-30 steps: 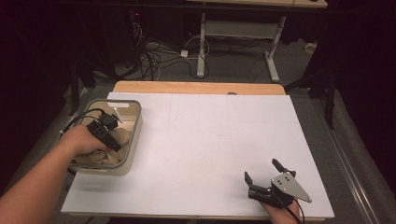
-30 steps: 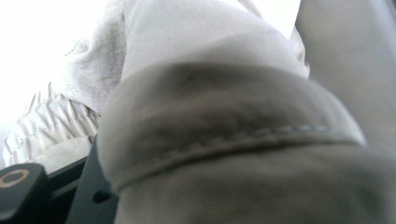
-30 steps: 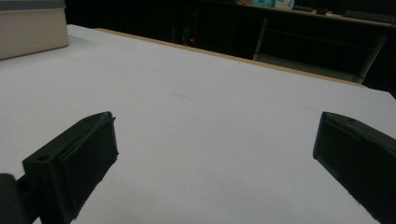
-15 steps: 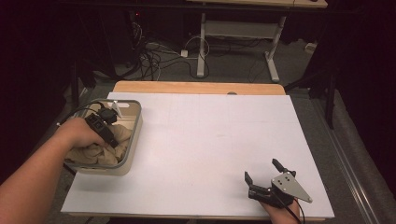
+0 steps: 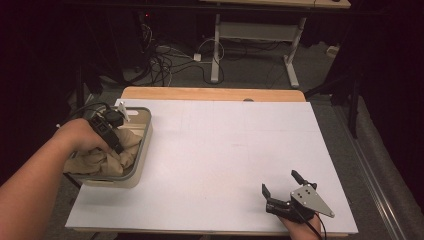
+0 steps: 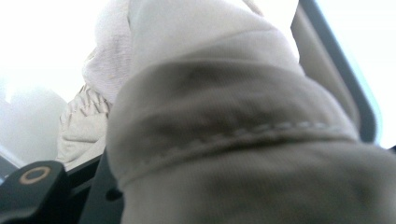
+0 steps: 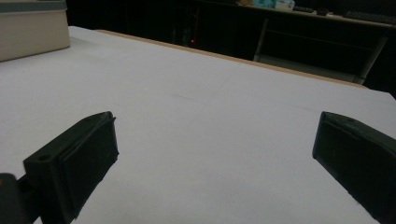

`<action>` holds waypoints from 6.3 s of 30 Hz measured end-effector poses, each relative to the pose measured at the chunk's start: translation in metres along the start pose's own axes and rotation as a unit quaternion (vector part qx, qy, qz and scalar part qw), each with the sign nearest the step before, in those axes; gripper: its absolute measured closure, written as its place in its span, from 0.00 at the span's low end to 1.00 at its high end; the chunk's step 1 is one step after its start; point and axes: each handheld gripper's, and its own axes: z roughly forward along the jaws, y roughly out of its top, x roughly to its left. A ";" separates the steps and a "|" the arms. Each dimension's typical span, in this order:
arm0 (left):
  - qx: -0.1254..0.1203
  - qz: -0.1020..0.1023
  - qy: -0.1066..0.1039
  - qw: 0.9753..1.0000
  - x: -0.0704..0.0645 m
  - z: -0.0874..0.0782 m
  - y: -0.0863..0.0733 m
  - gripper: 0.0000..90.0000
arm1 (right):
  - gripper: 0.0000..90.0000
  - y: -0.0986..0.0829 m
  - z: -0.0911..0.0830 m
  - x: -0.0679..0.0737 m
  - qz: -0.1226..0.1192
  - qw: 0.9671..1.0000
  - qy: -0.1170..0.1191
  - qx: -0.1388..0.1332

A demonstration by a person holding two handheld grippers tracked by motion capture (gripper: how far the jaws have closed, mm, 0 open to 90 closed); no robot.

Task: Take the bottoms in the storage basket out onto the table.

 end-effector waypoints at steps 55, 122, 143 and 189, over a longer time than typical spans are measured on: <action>0.043 0.013 0.024 0.999 -0.028 -0.081 0.016 0.62 | 0.01 0.001 -0.001 0.001 0.000 1.000 0.002 -0.003; 0.034 0.059 0.015 0.998 -0.090 -0.139 0.058 0.62 | 0.01 0.000 0.000 0.002 0.001 1.000 0.001 0.000; 0.007 0.104 -0.008 0.994 -0.124 -0.127 0.091 0.61 | 0.01 0.000 -0.001 0.000 0.002 1.000 0.002 -0.001; -0.102 0.129 -0.015 0.986 -0.141 -0.075 0.135 0.61 | 0.02 0.000 0.001 0.001 0.002 1.000 0.003 0.000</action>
